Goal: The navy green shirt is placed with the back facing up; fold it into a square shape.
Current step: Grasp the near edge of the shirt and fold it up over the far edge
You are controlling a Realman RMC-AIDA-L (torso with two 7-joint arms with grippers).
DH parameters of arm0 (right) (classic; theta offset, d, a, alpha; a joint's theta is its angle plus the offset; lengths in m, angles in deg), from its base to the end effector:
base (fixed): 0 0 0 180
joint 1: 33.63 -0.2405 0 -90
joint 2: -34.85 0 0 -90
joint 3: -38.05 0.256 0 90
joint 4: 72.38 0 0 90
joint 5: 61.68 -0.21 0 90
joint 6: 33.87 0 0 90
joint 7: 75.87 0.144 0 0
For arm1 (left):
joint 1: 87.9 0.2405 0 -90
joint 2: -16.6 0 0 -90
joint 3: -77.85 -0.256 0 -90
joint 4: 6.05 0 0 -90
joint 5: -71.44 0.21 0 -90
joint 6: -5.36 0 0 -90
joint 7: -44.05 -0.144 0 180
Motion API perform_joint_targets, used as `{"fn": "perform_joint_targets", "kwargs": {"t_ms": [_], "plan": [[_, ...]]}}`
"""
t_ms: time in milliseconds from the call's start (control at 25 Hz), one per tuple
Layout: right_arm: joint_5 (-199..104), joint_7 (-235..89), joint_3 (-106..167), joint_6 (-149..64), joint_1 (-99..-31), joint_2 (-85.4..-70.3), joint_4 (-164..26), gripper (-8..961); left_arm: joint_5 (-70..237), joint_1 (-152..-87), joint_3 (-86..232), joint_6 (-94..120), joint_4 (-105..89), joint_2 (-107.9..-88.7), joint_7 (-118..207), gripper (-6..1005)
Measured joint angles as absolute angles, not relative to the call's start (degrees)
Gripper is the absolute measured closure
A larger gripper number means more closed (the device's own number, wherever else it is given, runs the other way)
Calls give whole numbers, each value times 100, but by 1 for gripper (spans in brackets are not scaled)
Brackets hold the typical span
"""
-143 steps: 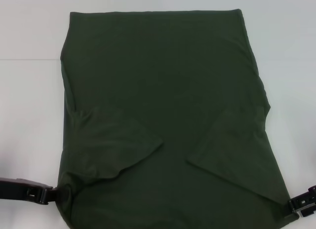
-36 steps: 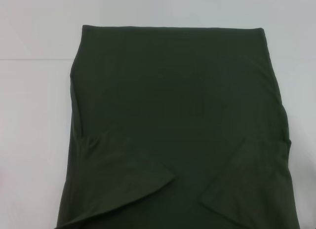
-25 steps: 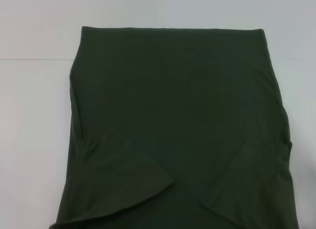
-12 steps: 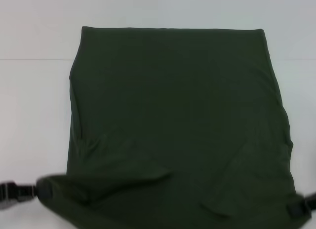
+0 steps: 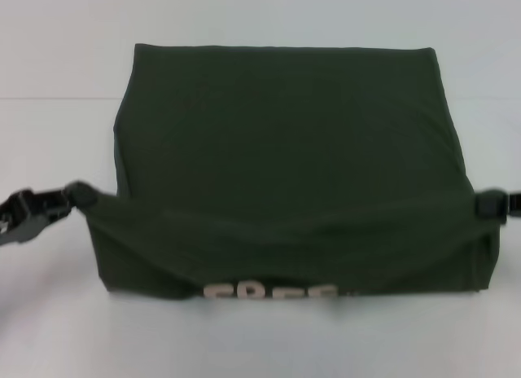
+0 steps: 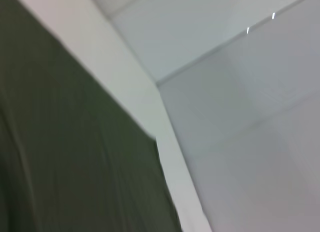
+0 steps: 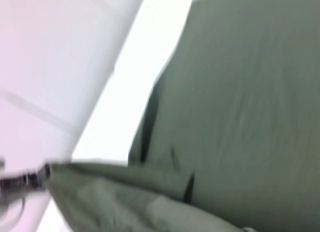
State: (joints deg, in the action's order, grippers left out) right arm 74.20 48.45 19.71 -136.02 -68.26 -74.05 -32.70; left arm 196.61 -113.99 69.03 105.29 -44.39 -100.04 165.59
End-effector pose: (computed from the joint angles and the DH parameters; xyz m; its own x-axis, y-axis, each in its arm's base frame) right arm 0.2988 0.3336 0.0959 0.2802 -0.8645 -0.4173 -0.9264 -0.3574 0.1184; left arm -0.3220 0.2939 0.0668 0.0041 0.7602 0.6497 0.9129 -0.2680 0.3078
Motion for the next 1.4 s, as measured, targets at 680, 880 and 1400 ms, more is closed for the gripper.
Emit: {"fn": "perform_joint_targets", "kwargs": {"t_ms": [680, 880, 1400], "plan": [[6080, 4237, 1957, -11181, -6821, -7758, -3983, 884, 19071, -12198, 6773, 8410, -3988, -10456, 15671, 993], [5923, 4042, 1953, -10650, -6846, -7935, -3991, 881, 18904, -12293, 6773, 7845, -3965, -10620, 15420, 993], [5826, 3768, 1965, -10060, -7016, -8070, -4288, 862, 18508, -12755, 6717, 6663, -3702, -10736, 14791, 994]]}}
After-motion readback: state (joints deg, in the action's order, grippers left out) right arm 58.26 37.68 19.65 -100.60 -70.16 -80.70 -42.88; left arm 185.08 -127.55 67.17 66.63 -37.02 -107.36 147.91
